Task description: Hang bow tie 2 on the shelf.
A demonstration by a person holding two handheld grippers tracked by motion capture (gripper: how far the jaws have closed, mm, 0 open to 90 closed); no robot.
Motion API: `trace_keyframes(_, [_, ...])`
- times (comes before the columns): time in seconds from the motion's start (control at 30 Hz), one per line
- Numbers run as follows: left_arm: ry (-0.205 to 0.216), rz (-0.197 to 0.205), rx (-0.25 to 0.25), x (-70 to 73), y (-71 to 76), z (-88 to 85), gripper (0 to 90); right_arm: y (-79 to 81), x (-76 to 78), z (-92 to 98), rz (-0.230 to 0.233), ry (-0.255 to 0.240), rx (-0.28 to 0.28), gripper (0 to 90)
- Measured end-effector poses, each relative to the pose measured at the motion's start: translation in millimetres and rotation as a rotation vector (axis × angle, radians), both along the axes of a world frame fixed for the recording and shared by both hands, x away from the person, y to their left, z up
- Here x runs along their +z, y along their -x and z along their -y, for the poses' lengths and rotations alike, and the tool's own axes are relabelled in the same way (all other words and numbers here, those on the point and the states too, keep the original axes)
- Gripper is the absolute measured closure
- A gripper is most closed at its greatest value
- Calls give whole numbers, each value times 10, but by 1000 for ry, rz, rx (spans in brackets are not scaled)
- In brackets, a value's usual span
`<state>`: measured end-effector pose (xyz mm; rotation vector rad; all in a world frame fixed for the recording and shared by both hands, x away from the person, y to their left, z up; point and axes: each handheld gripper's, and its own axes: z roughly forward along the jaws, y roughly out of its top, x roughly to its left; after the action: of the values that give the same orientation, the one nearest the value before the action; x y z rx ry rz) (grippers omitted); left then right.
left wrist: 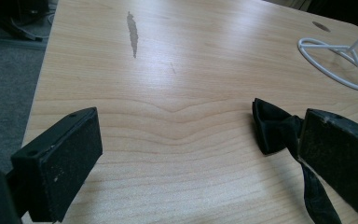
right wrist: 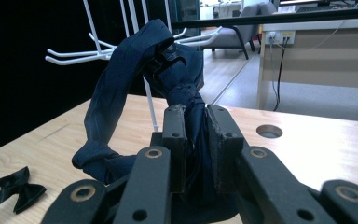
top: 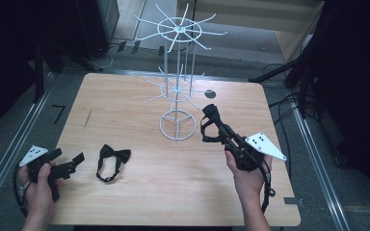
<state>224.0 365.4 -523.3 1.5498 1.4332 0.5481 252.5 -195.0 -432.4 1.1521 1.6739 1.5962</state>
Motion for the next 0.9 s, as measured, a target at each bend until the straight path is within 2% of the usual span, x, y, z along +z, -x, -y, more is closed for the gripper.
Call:
trace_keyframes(0.53, [4, 3, 5, -1, 2, 2, 1, -69, 110, -44, 17, -30, -10, 793])
trace_keyframes(0.9, [7, 6, 7, -2, 4, 0, 2, -146, 156, -142, 24, -46, -8, 794])
